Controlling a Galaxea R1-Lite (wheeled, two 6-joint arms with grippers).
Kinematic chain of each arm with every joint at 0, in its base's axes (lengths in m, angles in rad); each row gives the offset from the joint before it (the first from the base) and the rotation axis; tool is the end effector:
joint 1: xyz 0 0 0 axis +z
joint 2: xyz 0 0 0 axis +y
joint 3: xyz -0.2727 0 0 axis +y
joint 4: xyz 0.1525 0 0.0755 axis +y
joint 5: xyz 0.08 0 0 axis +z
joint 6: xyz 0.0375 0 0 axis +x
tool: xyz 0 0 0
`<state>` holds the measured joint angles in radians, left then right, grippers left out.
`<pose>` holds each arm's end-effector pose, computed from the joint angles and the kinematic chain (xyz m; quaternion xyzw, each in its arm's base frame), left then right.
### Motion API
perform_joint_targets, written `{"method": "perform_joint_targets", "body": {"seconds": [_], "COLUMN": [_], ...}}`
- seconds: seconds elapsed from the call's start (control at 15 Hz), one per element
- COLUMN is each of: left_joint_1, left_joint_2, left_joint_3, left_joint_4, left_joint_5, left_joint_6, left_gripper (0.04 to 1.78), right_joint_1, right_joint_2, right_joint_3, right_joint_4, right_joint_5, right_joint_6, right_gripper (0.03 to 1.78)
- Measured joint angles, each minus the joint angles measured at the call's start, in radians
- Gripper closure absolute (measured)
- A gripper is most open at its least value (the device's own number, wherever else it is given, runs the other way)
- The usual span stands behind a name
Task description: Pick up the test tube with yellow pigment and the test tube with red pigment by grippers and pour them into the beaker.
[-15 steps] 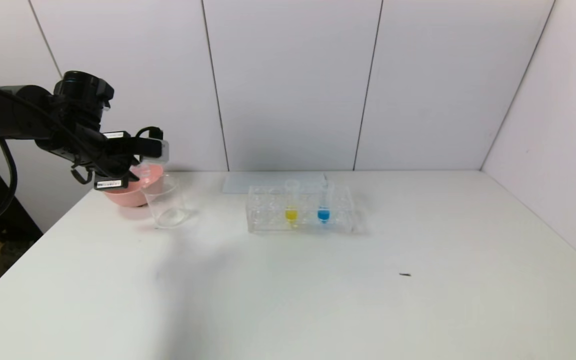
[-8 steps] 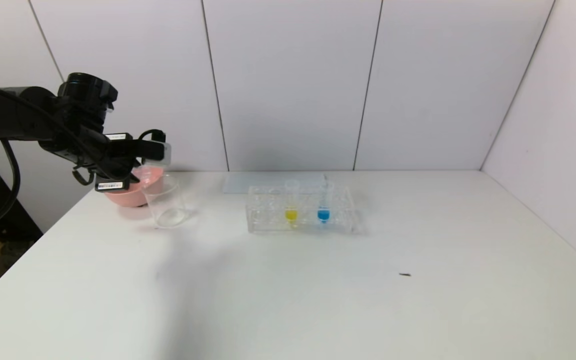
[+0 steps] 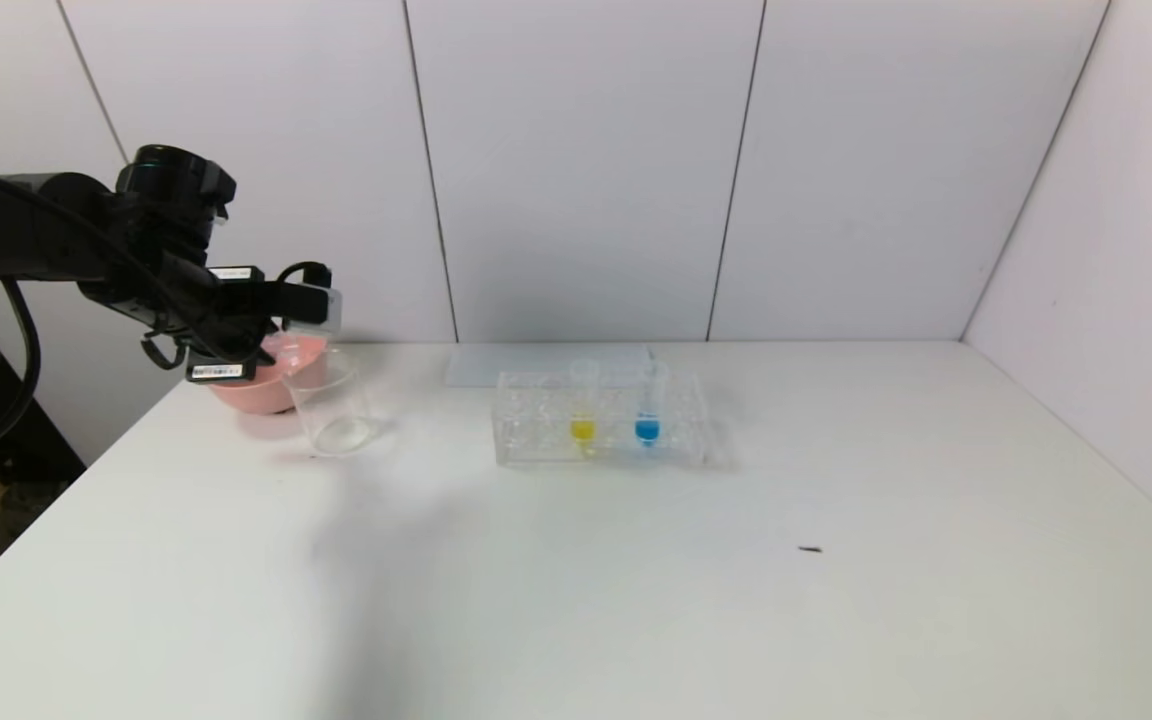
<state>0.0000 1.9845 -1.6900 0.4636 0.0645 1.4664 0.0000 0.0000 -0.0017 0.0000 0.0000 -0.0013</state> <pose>0.3627 0.0024 0.1969 0.6303 0.2949 -0.2253 0.6819 -0.0028 0.0000 0.0760 -0.0006 -0.0008 0.0000 1.0000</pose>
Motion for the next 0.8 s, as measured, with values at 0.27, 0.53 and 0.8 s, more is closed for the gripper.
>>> {"method": "perform_joint_targets", "body": {"seconds": [0.27,0.53,0.8], "left_joint_1": [0.0,-0.004,-0.005], "left_joint_2": [0.0,0.0,0.0], "left_joint_3": [0.004,0.003,0.003], "left_joint_4": [0.0,0.0,0.0], "left_joint_5": [0.006,0.015,0.037], "left_joint_6": [0.007,0.014,0.024], "left_gripper": [1.38,1.38,1.38], "right_joint_1": [0.0,0.0,0.0], "right_joint_2": [0.0,0.0,0.0], "right_joint_3": [0.0,0.0,0.0], "right_joint_4": [0.0,0.0,0.0], "right_joint_5": [0.0,0.0,0.0], "right_joint_6": [0.0,0.0,0.0], "right_gripper": [0.11,0.11,0.11]}}
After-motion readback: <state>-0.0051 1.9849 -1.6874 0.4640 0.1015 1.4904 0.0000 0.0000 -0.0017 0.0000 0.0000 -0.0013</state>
